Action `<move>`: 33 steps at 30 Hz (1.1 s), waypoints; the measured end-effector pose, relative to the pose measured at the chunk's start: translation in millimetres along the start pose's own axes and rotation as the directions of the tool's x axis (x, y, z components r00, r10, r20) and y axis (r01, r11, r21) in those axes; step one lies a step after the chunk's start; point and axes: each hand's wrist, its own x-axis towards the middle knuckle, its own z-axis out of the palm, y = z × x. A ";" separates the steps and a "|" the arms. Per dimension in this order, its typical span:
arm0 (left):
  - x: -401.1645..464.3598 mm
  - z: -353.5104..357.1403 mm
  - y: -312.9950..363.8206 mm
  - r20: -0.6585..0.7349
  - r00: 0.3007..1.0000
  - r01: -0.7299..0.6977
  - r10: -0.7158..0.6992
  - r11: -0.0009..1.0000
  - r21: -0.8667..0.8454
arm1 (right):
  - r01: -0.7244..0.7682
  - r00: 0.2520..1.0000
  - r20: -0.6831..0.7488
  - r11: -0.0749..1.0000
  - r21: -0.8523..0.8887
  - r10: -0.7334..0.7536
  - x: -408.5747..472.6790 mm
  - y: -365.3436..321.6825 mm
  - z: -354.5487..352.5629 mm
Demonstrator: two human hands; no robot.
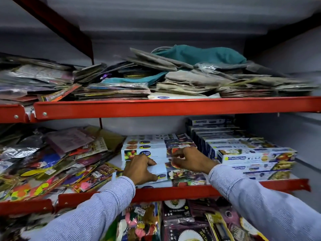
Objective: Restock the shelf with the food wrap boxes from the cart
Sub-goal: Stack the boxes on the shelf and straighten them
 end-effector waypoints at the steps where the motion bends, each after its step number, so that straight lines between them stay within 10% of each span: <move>1: 1.2 5.0 -1.0 -0.008 1.000 -0.018 0.018 1.000 0.021 | 0.012 0.999 0.046 1.000 -0.015 -0.011 -6.2 -0.5 4.3; 5: 0.0 23.3 -6.5 -0.037 0.993 -0.103 0.115 0.968 0.229 | 0.017 0.998 0.063 0.983 -0.180 -0.006 -25.5 2.6 31.4; 33: -5.3 37.3 -23.3 -0.002 0.988 -0.151 0.153 0.977 0.153 | -0.051 0.999 -0.004 0.997 -0.065 0.051 -20.2 14.0 55.4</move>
